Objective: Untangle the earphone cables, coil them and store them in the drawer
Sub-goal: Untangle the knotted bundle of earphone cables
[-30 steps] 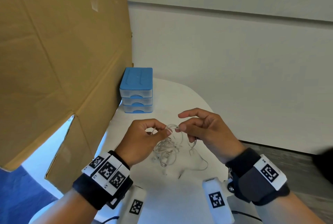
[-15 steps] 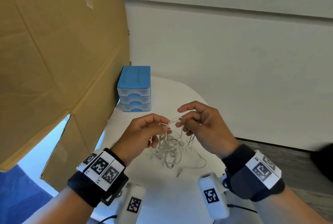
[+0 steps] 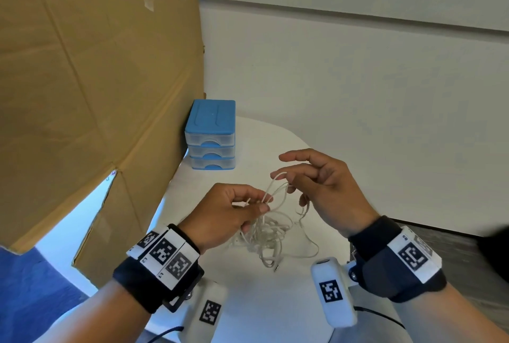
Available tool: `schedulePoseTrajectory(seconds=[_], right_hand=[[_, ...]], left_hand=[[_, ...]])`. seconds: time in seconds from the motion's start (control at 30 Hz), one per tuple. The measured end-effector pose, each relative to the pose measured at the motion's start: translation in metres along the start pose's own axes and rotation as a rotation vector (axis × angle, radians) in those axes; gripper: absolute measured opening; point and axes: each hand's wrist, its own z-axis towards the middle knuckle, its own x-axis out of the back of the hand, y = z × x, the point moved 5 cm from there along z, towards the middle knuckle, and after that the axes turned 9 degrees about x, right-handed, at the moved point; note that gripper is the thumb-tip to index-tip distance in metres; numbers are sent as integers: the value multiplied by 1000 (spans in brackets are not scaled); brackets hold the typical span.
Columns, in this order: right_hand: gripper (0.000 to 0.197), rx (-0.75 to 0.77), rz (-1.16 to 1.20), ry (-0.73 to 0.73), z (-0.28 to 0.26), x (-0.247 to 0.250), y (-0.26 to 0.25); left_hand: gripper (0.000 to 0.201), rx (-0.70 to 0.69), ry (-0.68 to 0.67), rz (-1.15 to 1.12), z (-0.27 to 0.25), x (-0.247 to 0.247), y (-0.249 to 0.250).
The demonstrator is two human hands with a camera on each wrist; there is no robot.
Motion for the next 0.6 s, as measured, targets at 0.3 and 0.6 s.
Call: schedulePoseTrajectory(seconds=[0.3, 0.6], right_hand=[[23, -88, 222, 74, -1, 10, 7], [27, -108, 268, 91, 1, 9, 5]], left_hand=[[12, -2, 82, -192, 2, 18, 7], [14, -36, 43, -157, -2, 9, 11]])
